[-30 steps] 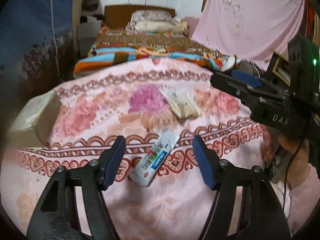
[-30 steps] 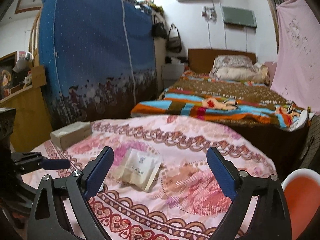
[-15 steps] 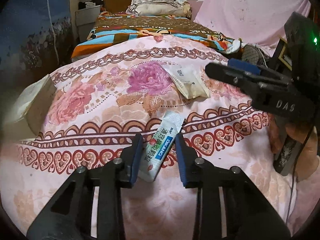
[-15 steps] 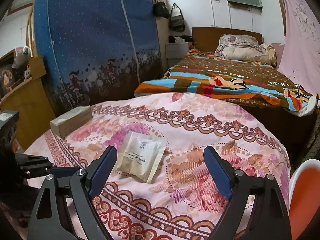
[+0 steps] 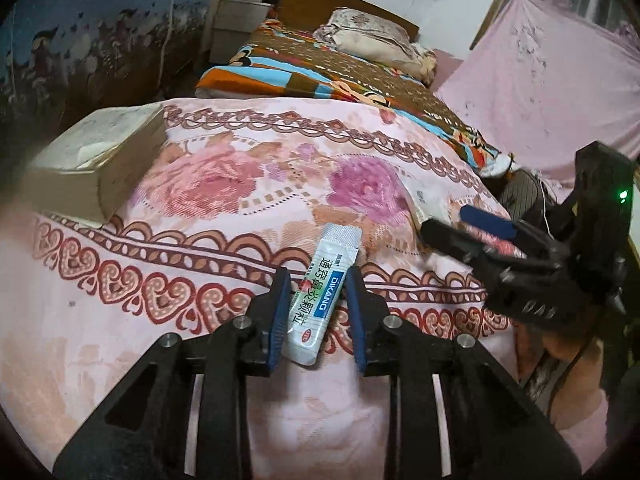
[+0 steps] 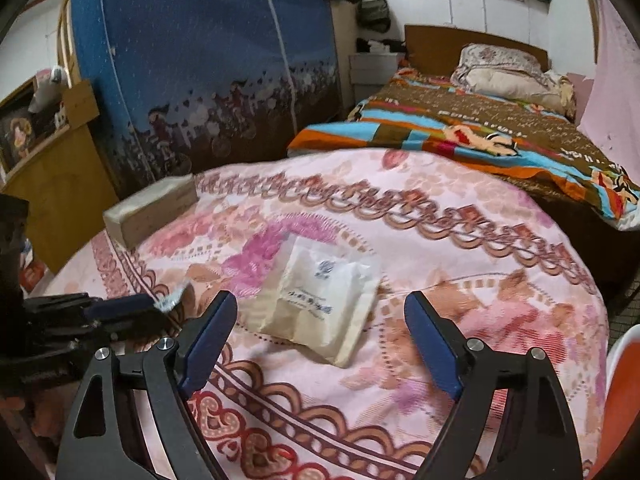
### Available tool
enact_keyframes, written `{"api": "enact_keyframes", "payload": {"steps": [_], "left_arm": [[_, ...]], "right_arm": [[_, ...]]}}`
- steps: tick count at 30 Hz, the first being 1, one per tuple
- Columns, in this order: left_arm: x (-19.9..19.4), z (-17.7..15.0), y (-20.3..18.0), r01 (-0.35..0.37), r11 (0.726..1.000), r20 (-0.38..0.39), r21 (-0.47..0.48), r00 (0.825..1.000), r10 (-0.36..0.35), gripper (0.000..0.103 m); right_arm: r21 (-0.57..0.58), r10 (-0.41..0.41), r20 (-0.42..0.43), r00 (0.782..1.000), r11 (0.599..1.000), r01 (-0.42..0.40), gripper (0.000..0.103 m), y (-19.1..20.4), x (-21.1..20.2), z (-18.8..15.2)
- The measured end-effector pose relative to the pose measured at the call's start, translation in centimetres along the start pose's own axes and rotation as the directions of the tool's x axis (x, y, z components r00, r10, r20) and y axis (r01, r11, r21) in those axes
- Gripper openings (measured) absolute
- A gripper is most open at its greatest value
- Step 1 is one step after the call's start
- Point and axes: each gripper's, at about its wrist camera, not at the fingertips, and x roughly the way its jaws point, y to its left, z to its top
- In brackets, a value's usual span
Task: Collect trash
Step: 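Grasp the blue-white tube with left tool while right tool grasps white sachet, then lift and carry the tube and sachet over the orange basin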
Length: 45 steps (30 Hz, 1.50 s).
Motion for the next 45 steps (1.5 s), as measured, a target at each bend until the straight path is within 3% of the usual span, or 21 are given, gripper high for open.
{"api": "enact_keyframes", "payload": {"steps": [4, 7, 14, 22, 29, 34, 39, 45], "left_arm": [[0.2, 0.0, -0.1, -0.006, 1.000, -0.003, 0.000, 1.000, 0.006, 0.012], [0.2, 0.0, -0.1, -0.007, 1.000, -0.003, 0.001, 1.000, 0.007, 0.012], [-0.1, 0.0, -0.7, -0.044, 0.999, 0.017, 0.029, 0.999, 0.043, 0.012], [-1.7, 0.0, -2.4, -0.101, 0.991, 0.113, 0.087, 0.989, 0.091, 0.012], [-3.4, 0.0, -3.9, -0.117, 0.985, 0.221, 0.123, 0.971, 0.088, 0.012], [-4.8, 0.0, -5.2, -0.109, 0.984, 0.309, 0.140, 0.949, 0.061, 0.012], [-6.0, 0.2, -6.9, -0.096, 0.981, 0.383, 0.168, 0.924, 0.025, 0.012], [-7.2, 0.2, -9.2, -0.090, 0.972, 0.458, 0.219, 0.889, -0.021, 0.012]], "right_arm": [[-0.032, -0.012, -0.046, 0.999, 0.999, 0.011, 0.085, 0.9, 1.1, -0.1], [-0.031, -0.038, -0.052, 0.998, 0.999, 0.036, 0.066, 0.8, 1.3, -0.3], [-0.044, -0.045, -0.051, 0.998, 0.998, 0.043, 0.046, 1.0, 1.2, -0.4], [-0.030, -0.042, 0.005, 0.999, 0.999, 0.042, 0.039, 0.8, -0.1, -0.4], [-0.007, -0.056, 0.153, 0.987, 0.998, 0.057, 0.038, 0.6, -3.0, -0.5], [0.019, -0.063, 0.305, 0.950, 0.998, 0.060, 0.038, 0.2, -5.9, -1.1], [0.048, -0.072, 0.470, 0.880, 0.997, 0.056, 0.038, 0.0, -9.4, -1.9], [0.062, -0.095, 0.570, 0.816, 0.995, 0.072, 0.038, -0.5, -12.2, -2.5]]}}
